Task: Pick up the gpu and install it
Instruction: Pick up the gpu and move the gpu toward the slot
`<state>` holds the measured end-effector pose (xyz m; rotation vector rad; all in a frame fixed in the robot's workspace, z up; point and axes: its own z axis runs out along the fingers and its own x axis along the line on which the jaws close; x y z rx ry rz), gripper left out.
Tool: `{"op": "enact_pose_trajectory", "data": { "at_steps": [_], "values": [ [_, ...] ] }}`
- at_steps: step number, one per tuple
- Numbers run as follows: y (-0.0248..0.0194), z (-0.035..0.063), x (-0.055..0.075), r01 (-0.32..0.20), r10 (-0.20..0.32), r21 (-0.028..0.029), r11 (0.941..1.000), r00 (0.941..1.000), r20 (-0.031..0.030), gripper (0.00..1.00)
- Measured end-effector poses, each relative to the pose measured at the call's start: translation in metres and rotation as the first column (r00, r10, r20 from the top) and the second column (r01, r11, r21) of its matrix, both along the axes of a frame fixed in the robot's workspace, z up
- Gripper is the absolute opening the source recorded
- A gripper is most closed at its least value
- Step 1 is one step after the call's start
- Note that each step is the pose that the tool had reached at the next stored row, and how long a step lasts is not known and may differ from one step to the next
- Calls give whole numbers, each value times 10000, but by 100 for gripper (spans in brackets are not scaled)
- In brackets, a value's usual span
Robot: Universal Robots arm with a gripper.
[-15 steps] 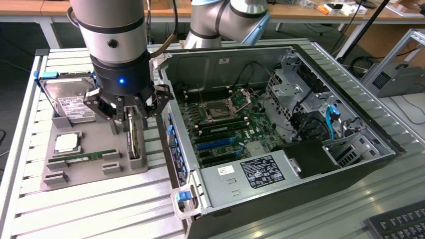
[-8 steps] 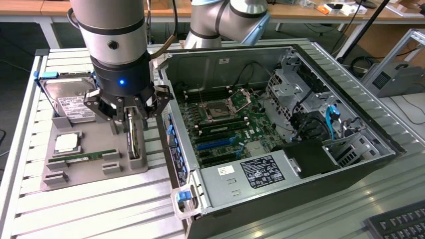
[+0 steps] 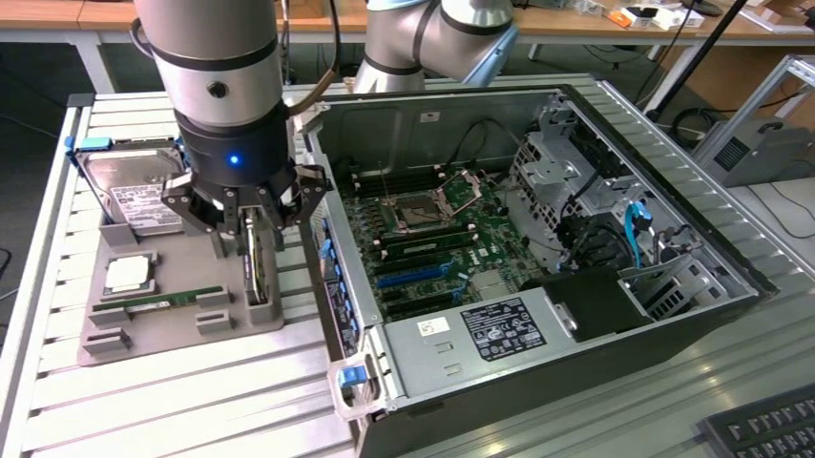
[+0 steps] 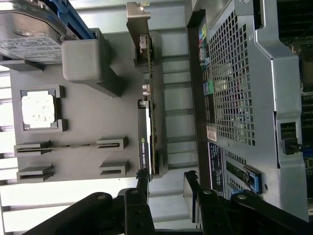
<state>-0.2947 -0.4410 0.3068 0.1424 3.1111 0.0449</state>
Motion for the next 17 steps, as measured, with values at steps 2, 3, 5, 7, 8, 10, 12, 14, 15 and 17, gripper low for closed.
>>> {"op": "enact_pose_trajectory", "data": {
  "at_steps": [2,3,5,7,8,10,12,14,15,17],
  "values": [
    [0,-5,0,0,0,0,10000,10000,0,42],
    [0,-7,0,-1,1,0,10000,10000,0,42],
    [0,-12,0,0,0,0,10000,10000,0,42],
    [0,-17,0,-1,1,0,10000,10000,0,42],
    [0,-22,0,0,0,1,10000,10000,0,42],
    [0,-30,0,0,0,-1,10000,10000,0,42],
    [0,-36,0,-1,1,0,10000,10000,0,42],
    [0,-43,0,-1,1,-1,10000,10000,0,42],
    [0,-47,0,0,0,0,10000,10000,0,42],
    [0,-53,0,0,0,-1,10000,10000,0,42]
  ]
}}
